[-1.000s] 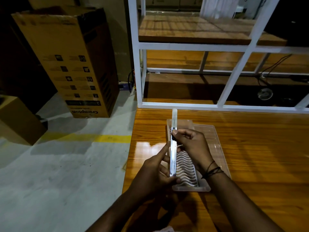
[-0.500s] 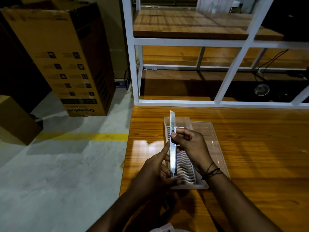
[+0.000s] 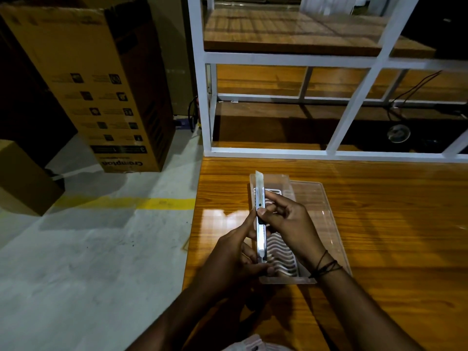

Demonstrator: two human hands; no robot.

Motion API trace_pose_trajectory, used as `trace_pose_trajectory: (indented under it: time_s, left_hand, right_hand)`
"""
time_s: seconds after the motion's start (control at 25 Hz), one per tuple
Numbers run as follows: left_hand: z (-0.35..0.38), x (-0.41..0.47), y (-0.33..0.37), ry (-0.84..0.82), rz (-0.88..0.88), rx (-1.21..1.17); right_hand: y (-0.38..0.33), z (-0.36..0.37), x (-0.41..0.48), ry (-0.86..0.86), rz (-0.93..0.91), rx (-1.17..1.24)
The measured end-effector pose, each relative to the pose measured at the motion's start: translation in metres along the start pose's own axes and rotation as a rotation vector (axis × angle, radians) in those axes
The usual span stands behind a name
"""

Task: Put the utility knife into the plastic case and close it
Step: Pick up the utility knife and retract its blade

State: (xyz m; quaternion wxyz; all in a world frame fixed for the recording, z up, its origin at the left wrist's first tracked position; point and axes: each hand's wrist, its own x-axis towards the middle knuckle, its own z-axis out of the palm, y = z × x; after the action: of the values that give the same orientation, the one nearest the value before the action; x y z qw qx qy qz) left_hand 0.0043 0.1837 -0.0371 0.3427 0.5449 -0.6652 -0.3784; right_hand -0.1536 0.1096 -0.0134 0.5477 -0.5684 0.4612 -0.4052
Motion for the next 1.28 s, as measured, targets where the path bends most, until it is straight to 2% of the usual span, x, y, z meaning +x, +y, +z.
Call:
trace_pose_trajectory:
  time_s: [0.76,1.08,1.28]
  left_hand:
    - [-0.002,0.002,0.001,0.028,0.002,-0.060]
    - [0.001,0.007,0.001,0.011,0.017,-0.040]
    - [0.004,0.011,0.000,0.115,0.093,-0.046]
  right_hand:
    - [0.008,0.001,-0.020,-0.092,0.011,0.070]
    - [0.014,-0.001,-0.026,-0.079,-0.009,0.116]
    - [0.011,-0.007,-0.030,-0.051,0.039,0.110]
